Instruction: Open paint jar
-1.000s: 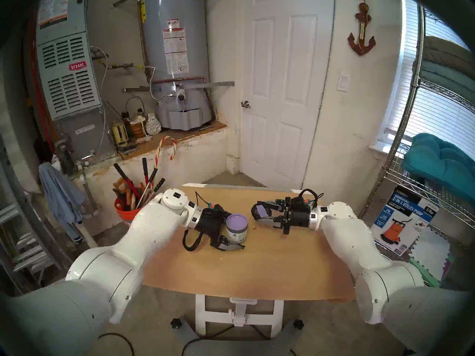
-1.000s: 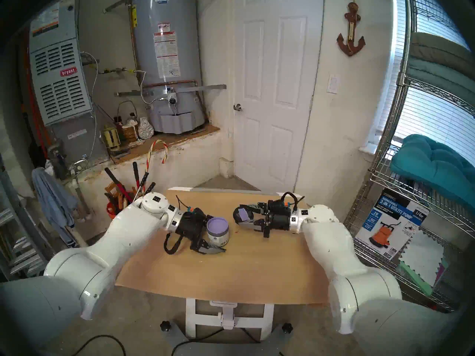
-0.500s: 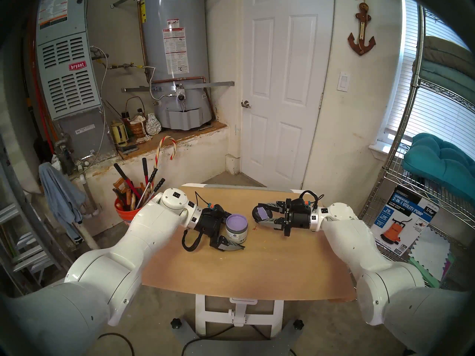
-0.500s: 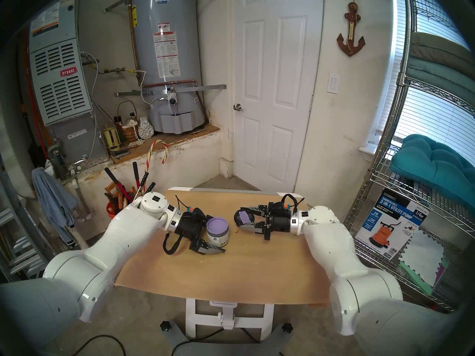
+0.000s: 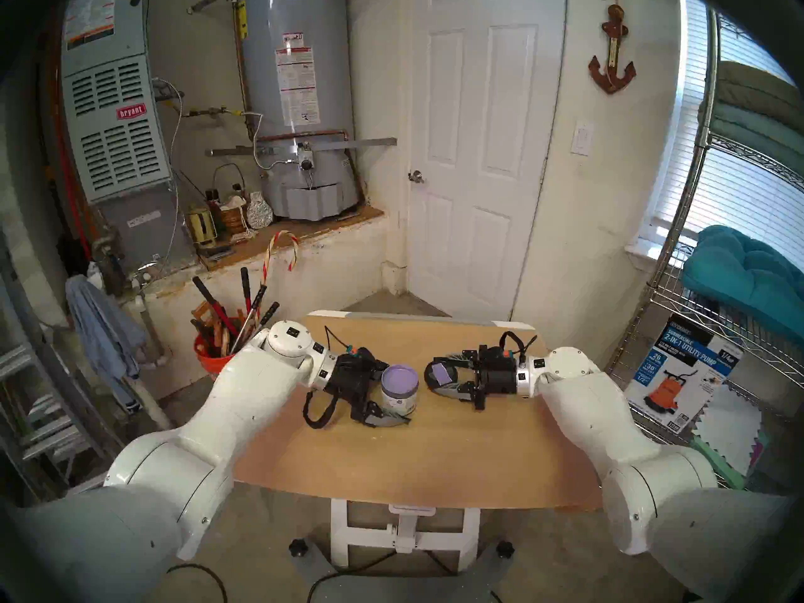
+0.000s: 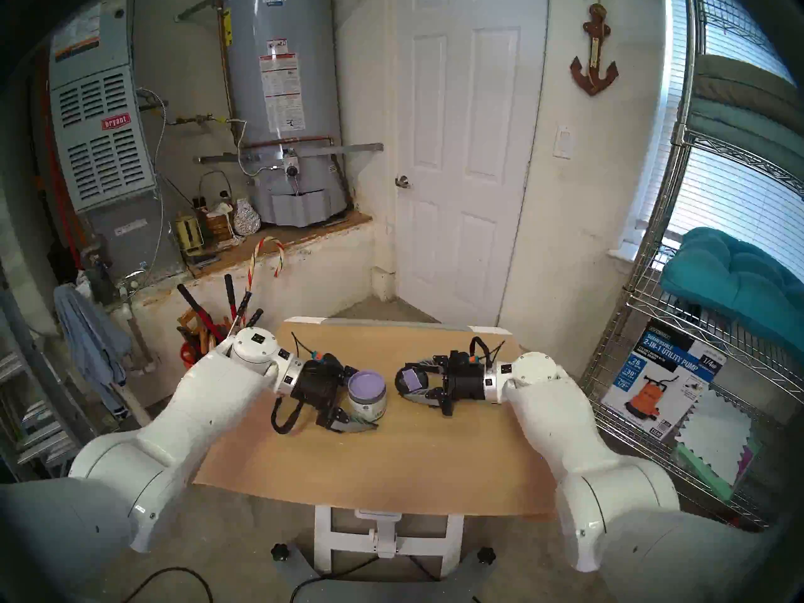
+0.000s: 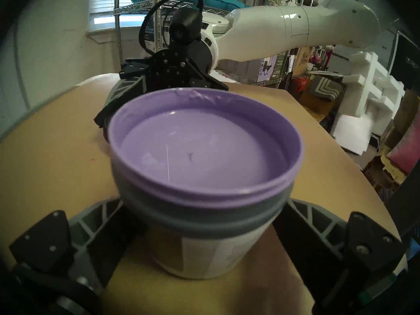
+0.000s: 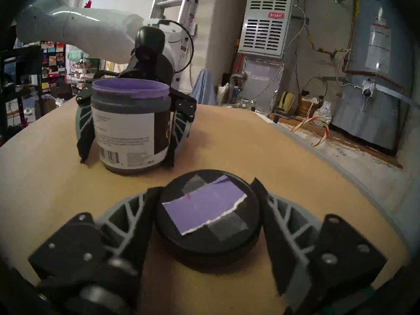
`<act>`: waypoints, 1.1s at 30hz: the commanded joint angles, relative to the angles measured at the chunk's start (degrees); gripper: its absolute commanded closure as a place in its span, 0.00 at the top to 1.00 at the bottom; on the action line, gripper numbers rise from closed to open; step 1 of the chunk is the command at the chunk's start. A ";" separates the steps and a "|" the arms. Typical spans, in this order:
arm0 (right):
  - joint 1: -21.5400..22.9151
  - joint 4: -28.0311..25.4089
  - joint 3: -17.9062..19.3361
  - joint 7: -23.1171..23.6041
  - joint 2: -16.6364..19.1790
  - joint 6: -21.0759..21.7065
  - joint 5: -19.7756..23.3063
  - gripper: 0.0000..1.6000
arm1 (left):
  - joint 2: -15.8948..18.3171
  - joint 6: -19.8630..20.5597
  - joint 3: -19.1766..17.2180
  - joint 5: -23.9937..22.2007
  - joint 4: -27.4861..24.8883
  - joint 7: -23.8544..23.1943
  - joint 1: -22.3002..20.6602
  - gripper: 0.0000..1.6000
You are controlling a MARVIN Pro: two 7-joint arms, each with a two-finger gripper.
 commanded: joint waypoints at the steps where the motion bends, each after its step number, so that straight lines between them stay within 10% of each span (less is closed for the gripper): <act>1: 0.89 -1.27 0.48 -0.63 -0.28 0.49 0.27 1.00 | 0.80 0.77 -0.73 -0.48 -2.05 -0.14 0.22 1.00; 33: 1.12 -0.66 4.00 -0.02 0.08 0.93 0.17 1.00 | 4.94 5.32 -4.44 -2.27 -10.89 -1.40 4.99 1.00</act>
